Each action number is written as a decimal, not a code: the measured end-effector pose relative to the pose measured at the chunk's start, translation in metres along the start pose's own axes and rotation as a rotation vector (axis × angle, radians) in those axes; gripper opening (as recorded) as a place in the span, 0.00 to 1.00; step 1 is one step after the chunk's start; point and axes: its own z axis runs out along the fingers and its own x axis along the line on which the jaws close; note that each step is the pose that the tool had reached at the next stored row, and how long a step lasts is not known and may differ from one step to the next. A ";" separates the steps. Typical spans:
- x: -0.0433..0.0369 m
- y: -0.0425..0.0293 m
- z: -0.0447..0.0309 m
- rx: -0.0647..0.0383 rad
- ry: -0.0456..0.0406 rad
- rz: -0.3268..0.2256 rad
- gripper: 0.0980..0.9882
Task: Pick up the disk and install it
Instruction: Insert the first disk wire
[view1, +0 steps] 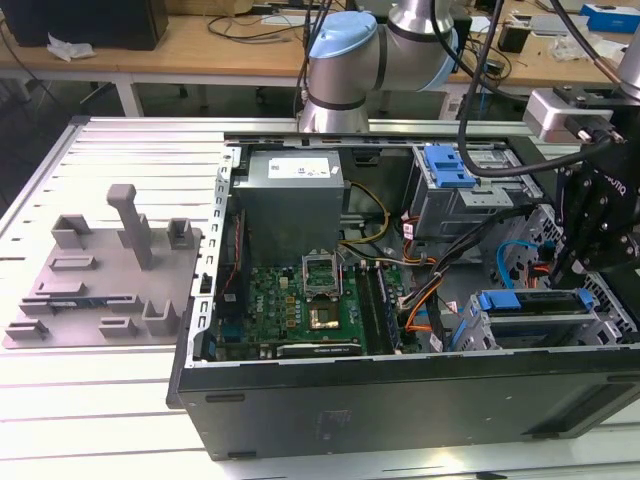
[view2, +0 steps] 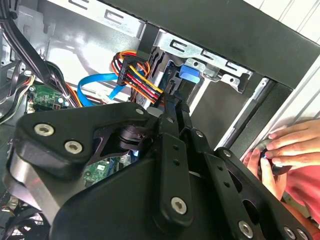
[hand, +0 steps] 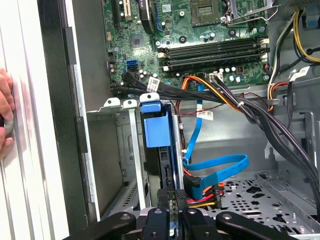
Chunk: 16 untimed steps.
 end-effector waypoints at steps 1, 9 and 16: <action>0.0000 0.0000 0.0000 0.000 -0.0001 0.000 0.07; 0.0000 0.0000 0.0001 0.000 0.0000 0.000 0.07; 0.0000 0.0000 0.0002 0.000 0.0000 0.001 0.07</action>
